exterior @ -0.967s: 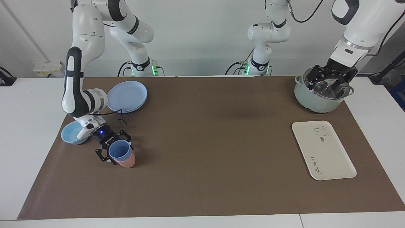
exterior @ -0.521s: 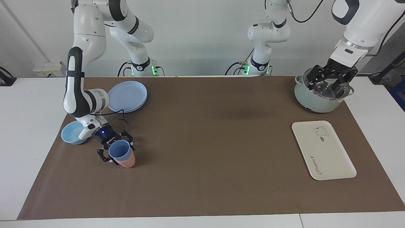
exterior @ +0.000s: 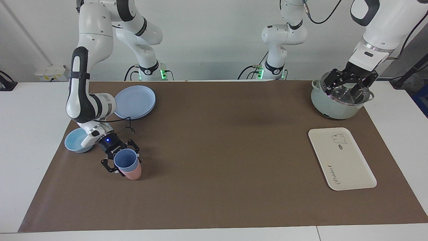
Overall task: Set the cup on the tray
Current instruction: 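Lift the cups with the right gripper while the left gripper approaches, then grasp the blue cup rim with the left gripper near the right gripper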
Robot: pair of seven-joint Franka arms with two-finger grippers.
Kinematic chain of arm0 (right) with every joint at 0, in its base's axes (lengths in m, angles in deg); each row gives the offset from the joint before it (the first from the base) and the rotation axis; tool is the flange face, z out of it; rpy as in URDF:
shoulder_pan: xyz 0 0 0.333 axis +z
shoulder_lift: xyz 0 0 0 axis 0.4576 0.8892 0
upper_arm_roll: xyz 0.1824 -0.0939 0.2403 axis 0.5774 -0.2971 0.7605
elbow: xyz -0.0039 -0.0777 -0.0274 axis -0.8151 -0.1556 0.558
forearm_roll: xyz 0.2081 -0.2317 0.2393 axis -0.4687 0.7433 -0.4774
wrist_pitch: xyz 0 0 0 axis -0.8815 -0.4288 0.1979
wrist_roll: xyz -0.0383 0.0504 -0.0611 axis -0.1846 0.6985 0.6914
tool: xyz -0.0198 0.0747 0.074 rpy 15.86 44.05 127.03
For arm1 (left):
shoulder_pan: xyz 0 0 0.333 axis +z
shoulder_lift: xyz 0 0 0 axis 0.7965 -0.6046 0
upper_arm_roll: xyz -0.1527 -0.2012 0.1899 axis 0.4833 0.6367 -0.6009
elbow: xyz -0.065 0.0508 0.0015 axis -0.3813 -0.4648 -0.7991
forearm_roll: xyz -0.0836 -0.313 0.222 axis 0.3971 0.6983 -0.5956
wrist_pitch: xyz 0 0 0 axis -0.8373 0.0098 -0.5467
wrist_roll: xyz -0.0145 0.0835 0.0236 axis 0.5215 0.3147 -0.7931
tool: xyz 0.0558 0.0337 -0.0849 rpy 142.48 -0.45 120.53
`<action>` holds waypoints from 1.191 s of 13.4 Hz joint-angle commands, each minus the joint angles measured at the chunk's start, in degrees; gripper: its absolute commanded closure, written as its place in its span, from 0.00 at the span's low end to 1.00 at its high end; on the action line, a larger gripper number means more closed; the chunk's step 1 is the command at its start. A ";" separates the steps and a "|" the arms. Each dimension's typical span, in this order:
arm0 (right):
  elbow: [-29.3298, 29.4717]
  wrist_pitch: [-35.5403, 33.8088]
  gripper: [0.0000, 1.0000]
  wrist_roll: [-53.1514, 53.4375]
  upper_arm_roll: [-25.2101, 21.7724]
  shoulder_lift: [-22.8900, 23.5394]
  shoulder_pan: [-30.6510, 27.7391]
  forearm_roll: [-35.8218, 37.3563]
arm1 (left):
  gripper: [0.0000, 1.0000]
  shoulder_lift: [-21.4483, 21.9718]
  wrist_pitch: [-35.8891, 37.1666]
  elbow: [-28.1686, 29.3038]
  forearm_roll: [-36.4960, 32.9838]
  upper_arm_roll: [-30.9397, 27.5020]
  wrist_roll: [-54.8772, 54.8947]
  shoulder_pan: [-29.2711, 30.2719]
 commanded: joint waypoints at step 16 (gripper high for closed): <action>13.08 -8.35 1.00 92.92 0.73 -14.73 27.28 91.53 | 0.00 -2.44 -30.49 9.26 40.14 -0.23 -14.59 -17.71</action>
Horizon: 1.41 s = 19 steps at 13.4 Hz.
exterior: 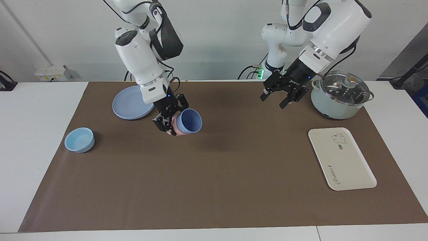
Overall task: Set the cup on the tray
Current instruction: 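Grasp the blue cup rim with the left gripper near the right gripper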
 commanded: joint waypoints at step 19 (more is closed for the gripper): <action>2.68 -0.94 1.00 5.60 0.23 1.66 5.52 7.71 | 1.00 -6.77 -13.22 4.16 11.00 -1.14 3.34 -13.88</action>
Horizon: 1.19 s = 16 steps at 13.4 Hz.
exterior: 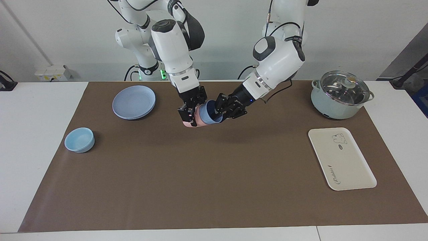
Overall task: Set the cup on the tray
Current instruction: 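Grasp the blue cup rim with the left gripper near the right gripper, then pull the blue cup out with the left gripper while the right gripper withdraws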
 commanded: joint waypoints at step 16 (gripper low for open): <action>-0.34 5.41 1.00 -10.23 0.23 0.51 -11.73 -13.04 | 1.00 4.25 19.50 -9.48 -34.70 -2.34 1.24 19.80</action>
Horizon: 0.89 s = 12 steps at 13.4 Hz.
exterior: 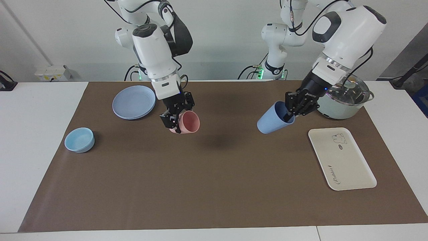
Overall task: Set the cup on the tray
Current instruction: 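Pull the blue cup out with the left gripper while the right gripper withdraws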
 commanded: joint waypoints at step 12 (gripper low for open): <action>-3.75 4.39 1.00 -70.46 0.43 15.24 -24.38 -67.89 | 1.00 -1.59 -24.61 20.19 -10.45 0.31 20.83 23.48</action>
